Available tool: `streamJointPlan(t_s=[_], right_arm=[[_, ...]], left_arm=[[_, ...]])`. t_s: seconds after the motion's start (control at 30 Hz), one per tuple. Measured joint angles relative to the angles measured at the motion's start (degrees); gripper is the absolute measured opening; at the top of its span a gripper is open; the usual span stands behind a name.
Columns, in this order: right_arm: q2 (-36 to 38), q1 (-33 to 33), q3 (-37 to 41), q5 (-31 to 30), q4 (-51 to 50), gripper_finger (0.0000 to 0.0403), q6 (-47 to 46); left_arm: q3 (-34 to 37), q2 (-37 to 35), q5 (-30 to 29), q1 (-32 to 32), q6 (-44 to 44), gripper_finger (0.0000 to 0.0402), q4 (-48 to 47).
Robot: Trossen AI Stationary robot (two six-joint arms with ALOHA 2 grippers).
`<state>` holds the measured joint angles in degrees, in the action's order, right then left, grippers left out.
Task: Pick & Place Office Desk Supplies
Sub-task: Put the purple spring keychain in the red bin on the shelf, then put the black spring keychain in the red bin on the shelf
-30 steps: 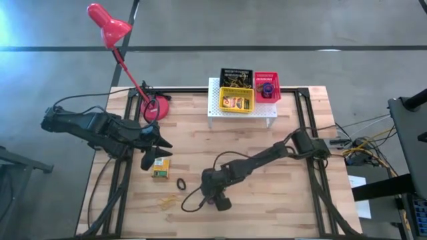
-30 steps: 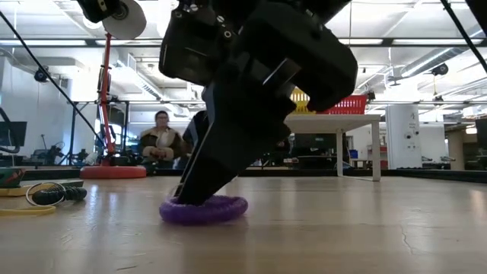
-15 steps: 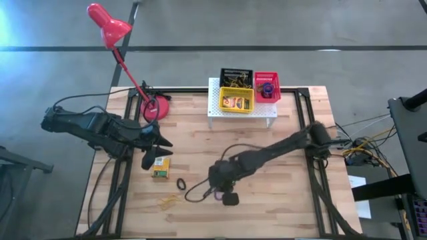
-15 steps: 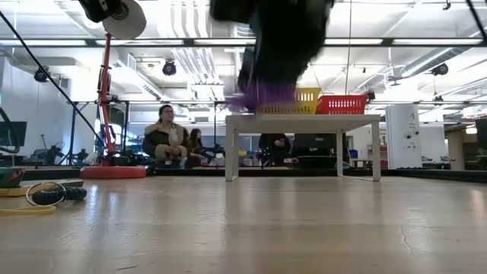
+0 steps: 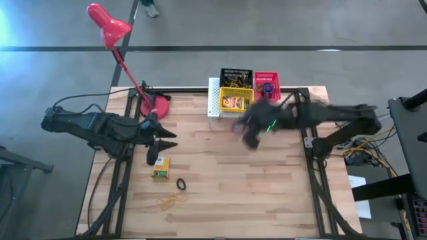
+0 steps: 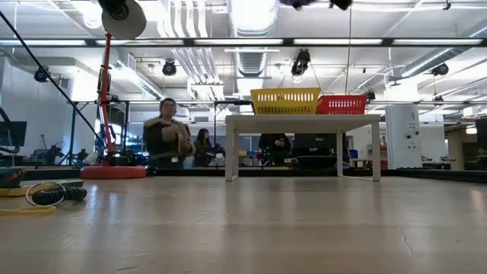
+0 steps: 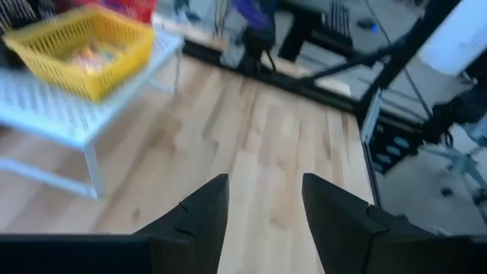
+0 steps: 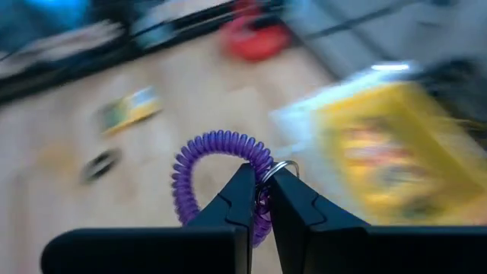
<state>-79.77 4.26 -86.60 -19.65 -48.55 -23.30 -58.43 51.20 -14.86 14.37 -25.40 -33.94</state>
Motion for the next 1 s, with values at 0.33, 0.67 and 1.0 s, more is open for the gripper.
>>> streamJointPlan(t_s=[0.33,0.67,1.0], right_arm=[[9.8,-37.64,7.99,6.83,-5.44,0.0022,2.77],[5.81,-55.4,16.82,21.45,5.14,0.0052,9.99],[1.0,-56.42,14.88,24.67,5.16,0.017,14.18]], left_arm=[[0.0,0.0,-11.07,-0.28,1.19,0.0173,3.37],[0.0,0.0,-14.41,-0.59,1.19,0.0173,3.31],[0.0,0.0,-14.57,-0.59,0.86,0.0173,2.47]])
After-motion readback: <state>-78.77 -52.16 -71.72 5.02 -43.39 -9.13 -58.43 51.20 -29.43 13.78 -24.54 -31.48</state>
